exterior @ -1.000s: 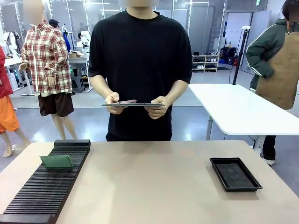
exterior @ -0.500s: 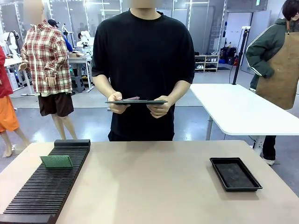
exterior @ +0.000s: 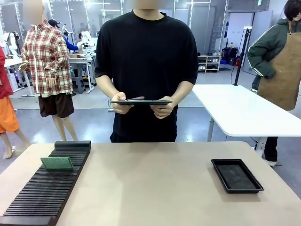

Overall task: Inspect the PCB.
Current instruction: Pick up the Blank PCB and present it to the human.

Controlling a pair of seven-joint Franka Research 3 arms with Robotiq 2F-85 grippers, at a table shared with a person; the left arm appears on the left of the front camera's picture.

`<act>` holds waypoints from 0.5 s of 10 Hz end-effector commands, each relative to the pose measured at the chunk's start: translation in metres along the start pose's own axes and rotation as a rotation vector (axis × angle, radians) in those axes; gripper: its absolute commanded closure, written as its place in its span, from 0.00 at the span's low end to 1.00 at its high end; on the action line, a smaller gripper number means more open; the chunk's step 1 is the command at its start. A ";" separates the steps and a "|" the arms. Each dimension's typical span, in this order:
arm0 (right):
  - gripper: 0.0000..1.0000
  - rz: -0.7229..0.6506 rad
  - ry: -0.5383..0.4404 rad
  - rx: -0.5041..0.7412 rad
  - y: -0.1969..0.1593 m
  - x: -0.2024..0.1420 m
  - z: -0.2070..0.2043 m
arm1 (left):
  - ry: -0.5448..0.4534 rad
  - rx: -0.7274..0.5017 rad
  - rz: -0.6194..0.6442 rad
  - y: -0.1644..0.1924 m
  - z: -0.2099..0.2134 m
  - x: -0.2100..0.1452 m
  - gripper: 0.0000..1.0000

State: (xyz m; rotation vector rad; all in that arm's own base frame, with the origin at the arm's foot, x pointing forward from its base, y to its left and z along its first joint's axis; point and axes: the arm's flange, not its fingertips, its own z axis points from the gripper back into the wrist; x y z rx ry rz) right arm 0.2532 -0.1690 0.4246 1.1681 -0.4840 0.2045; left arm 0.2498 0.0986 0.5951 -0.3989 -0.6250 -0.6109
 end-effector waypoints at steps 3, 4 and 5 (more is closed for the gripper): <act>0.00 0.022 -0.010 0.011 0.000 0.002 0.002 | 0.555 0.485 -0.693 -0.020 -0.110 0.099 0.00; 0.00 0.022 -0.010 0.011 0.000 0.002 0.002 | 0.599 0.474 -0.851 -0.025 -0.135 0.105 0.00; 0.00 0.022 -0.010 0.011 0.000 0.002 0.002 | 0.608 0.491 -0.939 -0.024 -0.154 0.108 0.00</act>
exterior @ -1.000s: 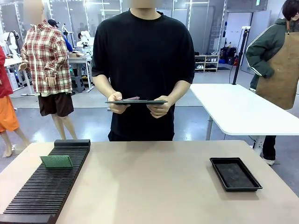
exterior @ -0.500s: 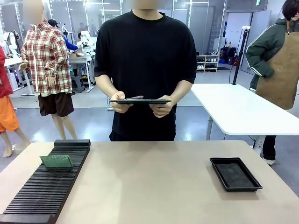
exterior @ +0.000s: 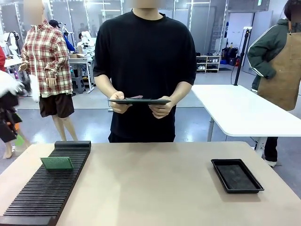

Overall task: Inspect the PCB.
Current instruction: Pick up the Blank PCB and present it to the human.

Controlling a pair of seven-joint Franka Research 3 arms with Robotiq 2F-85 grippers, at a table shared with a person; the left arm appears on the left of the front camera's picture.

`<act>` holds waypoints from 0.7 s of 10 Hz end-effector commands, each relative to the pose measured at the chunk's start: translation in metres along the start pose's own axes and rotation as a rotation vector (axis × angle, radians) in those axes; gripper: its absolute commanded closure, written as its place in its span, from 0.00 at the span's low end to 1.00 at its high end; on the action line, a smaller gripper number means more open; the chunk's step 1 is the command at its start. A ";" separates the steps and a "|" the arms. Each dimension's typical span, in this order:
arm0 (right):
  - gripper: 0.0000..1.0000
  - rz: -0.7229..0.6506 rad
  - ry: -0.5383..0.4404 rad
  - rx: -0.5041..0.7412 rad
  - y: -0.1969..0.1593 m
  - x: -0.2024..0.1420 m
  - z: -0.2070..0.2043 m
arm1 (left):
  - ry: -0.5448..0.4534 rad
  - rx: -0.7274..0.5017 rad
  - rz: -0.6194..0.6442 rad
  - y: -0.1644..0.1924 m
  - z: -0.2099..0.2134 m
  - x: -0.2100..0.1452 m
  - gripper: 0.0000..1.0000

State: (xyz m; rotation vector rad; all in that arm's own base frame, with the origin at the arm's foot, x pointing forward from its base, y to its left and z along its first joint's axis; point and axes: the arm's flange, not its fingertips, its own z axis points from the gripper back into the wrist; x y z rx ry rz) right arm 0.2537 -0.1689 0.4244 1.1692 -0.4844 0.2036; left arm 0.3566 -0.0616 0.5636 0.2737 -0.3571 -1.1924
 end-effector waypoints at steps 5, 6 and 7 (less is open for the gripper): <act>0.00 0.023 -0.009 0.011 0.000 0.002 0.002 | 0.156 0.111 -0.275 0.018 -0.043 0.000 0.00; 0.00 0.023 -0.009 0.011 0.000 0.002 0.002 | 0.156 0.111 -0.275 0.018 -0.043 0.000 0.00; 0.00 0.023 -0.009 0.011 0.000 0.002 0.002 | 0.156 0.111 -0.275 0.018 -0.043 0.000 0.00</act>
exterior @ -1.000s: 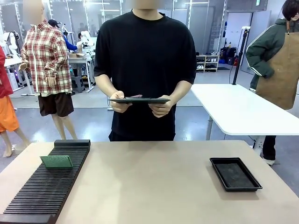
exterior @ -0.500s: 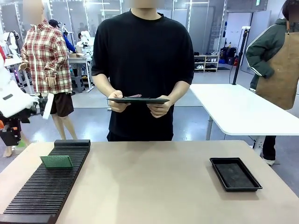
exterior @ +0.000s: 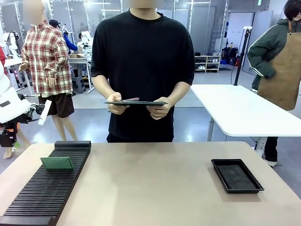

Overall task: Inspect the PCB.
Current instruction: Pick up the Blank PCB and present it to the human.

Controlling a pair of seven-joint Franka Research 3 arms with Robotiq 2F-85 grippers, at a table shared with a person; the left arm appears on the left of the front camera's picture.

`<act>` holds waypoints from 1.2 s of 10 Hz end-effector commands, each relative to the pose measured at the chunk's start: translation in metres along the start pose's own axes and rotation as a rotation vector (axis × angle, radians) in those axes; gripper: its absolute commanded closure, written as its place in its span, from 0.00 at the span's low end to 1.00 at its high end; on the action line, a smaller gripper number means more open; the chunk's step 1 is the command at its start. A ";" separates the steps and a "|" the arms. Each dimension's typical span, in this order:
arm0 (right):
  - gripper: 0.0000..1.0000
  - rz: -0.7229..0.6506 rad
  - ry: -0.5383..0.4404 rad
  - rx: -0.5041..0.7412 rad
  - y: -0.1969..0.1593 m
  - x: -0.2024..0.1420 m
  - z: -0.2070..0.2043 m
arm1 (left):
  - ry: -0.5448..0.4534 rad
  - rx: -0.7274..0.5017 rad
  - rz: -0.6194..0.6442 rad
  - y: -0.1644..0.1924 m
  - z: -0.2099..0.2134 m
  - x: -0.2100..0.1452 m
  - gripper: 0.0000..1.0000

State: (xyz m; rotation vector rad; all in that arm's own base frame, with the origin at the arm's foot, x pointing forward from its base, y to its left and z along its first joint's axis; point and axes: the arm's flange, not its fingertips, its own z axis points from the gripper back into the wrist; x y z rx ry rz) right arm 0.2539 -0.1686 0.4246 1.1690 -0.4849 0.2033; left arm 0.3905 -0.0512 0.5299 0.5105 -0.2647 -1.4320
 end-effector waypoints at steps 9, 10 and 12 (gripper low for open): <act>0.00 0.023 -0.009 0.011 0.000 0.001 0.002 | -0.152 -0.189 -0.006 0.036 -0.117 -0.002 0.00; 0.00 0.023 -0.009 0.011 0.000 0.001 0.002 | -0.171 -0.196 0.002 0.038 -0.131 -0.001 0.00; 0.00 0.023 -0.009 0.011 0.000 0.001 0.002 | -0.226 -0.193 -0.039 0.040 -0.157 -0.001 0.00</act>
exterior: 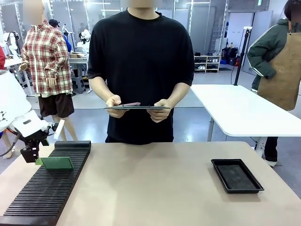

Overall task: Inspect the PCB.
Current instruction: Pick up the Blank PCB and present it to the human.

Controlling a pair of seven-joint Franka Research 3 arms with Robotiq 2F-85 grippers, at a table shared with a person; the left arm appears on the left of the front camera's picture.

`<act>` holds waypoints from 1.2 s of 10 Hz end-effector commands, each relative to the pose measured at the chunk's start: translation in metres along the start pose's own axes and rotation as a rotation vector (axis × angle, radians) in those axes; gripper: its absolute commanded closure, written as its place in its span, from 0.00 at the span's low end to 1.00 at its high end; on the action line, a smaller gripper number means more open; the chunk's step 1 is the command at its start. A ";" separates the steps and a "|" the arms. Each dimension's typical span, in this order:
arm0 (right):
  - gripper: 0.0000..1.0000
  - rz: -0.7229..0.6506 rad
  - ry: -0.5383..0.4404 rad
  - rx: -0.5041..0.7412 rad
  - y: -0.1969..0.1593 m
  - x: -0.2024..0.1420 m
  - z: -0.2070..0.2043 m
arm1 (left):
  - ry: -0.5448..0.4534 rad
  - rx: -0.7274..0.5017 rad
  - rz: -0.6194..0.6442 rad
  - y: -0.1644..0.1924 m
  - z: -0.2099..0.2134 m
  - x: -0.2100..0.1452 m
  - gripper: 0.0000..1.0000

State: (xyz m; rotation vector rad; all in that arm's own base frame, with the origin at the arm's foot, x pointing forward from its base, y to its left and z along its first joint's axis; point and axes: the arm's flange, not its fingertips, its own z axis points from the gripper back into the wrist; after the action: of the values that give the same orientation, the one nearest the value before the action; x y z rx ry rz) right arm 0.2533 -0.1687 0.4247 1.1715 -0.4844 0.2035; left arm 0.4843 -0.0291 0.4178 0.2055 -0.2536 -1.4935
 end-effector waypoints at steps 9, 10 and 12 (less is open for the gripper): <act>0.00 0.024 -0.009 0.008 0.000 0.002 0.002 | -0.022 -0.080 0.011 0.044 -0.078 -0.029 0.36; 0.00 0.024 -0.009 0.008 0.000 0.002 0.002 | -0.013 -0.086 -0.003 0.043 -0.078 -0.027 0.63; 0.00 0.024 -0.009 0.008 0.000 0.002 0.002 | -0.015 -0.095 -0.006 0.043 -0.077 -0.025 1.00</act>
State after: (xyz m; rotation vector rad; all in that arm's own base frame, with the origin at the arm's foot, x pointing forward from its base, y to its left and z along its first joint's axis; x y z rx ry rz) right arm 0.2528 -0.1687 0.4248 1.1727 -0.4854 0.2052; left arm 0.5410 -0.0067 0.3502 0.1475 -0.1985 -1.4936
